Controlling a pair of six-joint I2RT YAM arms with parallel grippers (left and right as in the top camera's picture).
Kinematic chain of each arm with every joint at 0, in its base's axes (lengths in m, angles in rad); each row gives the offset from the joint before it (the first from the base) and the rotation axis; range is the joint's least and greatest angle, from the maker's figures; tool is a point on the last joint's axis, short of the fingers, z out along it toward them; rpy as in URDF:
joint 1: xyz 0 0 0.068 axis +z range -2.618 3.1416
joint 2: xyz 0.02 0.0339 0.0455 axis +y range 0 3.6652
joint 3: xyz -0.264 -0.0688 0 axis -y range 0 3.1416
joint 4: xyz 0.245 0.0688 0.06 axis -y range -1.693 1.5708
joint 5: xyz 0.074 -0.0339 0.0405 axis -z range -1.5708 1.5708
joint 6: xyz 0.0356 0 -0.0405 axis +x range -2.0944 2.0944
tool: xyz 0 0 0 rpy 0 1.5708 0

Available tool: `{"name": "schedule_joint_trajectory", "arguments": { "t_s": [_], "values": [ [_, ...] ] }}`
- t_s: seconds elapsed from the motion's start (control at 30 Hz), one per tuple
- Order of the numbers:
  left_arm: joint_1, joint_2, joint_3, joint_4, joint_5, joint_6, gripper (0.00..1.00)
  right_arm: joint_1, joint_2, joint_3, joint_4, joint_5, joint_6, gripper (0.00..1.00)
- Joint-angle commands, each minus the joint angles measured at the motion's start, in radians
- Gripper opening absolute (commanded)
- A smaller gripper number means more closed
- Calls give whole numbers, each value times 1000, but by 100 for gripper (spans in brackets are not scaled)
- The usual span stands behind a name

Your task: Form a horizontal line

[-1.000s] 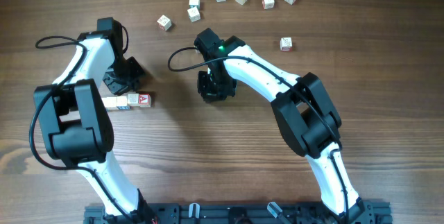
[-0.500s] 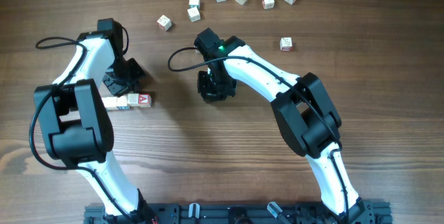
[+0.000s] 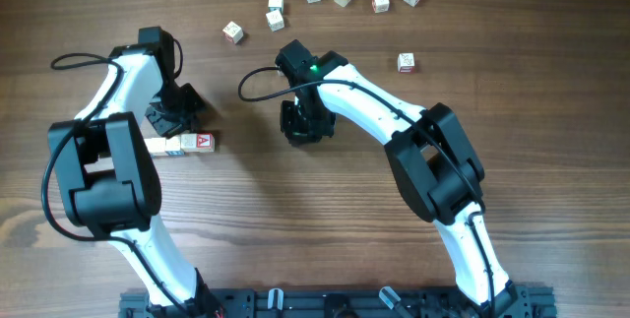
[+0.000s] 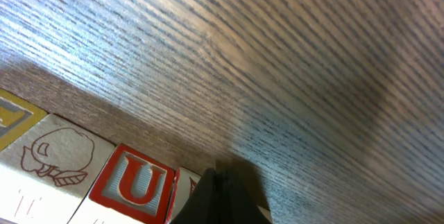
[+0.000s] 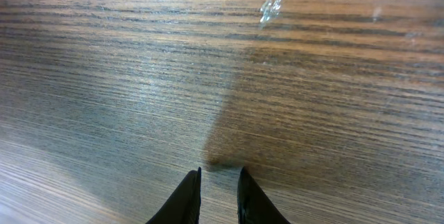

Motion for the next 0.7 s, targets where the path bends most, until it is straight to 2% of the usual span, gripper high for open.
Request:
{"name": "schedule_joint_trajectory", "arguments": {
  "t_s": [0.0,0.37,0.67],
  "values": [
    [1,12,0,-8,11,-9,4,-2,53,-29,8,94,5,20],
    [1,12,0,-3,11,-9,4,-2,53,-29,8,94,5,20],
    [1,12,0,104,14,-37,4,-3,53,-29,19,68,5,20]
  ]
}}
